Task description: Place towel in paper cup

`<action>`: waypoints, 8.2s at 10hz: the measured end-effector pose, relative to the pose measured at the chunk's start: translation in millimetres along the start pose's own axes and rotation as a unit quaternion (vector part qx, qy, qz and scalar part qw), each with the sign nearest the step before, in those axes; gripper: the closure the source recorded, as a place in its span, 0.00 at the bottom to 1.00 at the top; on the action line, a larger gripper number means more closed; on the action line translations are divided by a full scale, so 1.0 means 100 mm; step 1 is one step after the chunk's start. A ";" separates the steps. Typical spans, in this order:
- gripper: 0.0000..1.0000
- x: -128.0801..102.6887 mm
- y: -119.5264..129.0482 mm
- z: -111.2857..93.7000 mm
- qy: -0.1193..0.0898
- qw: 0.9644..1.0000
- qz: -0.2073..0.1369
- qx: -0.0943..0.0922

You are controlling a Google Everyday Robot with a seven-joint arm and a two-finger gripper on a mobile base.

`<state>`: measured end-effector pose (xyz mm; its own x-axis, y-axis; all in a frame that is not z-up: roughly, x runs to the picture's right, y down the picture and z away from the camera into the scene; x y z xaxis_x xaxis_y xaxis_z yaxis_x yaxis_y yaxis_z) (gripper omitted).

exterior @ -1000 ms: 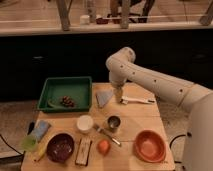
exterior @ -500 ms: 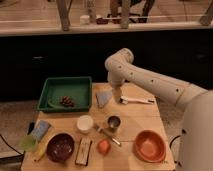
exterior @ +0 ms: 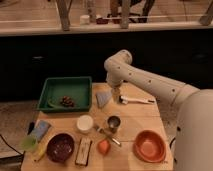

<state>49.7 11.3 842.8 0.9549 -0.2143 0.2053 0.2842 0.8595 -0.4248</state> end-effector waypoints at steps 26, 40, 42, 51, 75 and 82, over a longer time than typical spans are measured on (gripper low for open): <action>0.20 -0.10 -0.12 1.00 -0.059 0.998 -0.025 -0.022; 0.20 -0.18 -0.10 1.21 -0.068 0.996 -0.026 -0.046; 0.20 -0.17 -0.10 1.23 -0.070 0.996 -0.025 -0.049; 0.20 -0.22 -0.10 1.33 -0.076 0.995 -0.029 -0.063; 0.99 -0.36 0.04 0.57 -0.065 0.990 -0.114 -0.059; 0.99 -0.84 0.17 0.12 -0.061 0.975 -0.208 -0.049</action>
<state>-26.6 49.0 828.9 0.7393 -0.4735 0.4787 0.6579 0.6594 -0.3639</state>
